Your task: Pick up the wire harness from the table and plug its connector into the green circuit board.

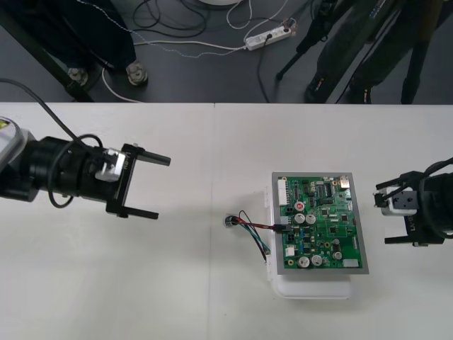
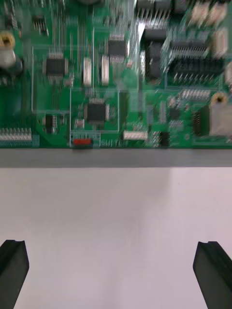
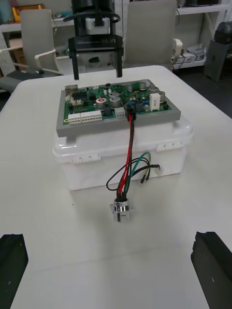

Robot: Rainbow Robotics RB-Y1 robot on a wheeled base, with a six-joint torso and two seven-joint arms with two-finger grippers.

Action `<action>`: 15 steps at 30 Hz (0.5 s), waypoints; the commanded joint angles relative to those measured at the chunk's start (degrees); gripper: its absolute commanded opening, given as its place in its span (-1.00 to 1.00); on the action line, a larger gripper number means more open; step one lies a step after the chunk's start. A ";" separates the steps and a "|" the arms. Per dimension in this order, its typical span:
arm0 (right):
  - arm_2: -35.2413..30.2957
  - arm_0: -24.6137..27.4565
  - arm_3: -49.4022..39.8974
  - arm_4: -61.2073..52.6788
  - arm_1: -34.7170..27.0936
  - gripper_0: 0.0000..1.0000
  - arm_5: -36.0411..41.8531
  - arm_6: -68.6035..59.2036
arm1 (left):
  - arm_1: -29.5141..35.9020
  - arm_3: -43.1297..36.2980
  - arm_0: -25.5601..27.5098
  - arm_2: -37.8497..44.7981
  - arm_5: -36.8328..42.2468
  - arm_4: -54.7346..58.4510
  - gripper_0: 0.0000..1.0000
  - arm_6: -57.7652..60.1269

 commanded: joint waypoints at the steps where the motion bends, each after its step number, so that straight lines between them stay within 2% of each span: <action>1: -2.77 -1.41 -0.15 -9.72 -5.44 1.00 -0.21 0.15 | 1.96 -6.25 0.57 8.89 -5.82 -3.07 1.00 8.48; 8: -2.94 -1.41 -0.24 -23.16 -9.84 1.00 -0.21 -1.43 | 2.05 -15.48 4.00 16.80 -5.82 -5.00 1.00 16.65; 11: -2.85 -1.41 -0.24 -25.27 -10.37 1.00 -0.21 -1.61 | 2.31 -17.06 4.71 17.33 -5.82 -5.00 1.00 17.88; 12: -2.85 -1.41 -0.15 -30.02 -11.60 1.00 -0.21 -2.22 | 2.66 -19.96 5.85 18.56 -5.82 -4.82 1.00 20.43; 15: -2.85 -1.41 -0.24 -34.94 -13.62 1.00 -0.21 -3.02 | 3.72 -22.60 6.82 19.53 -5.82 -4.82 1.00 22.01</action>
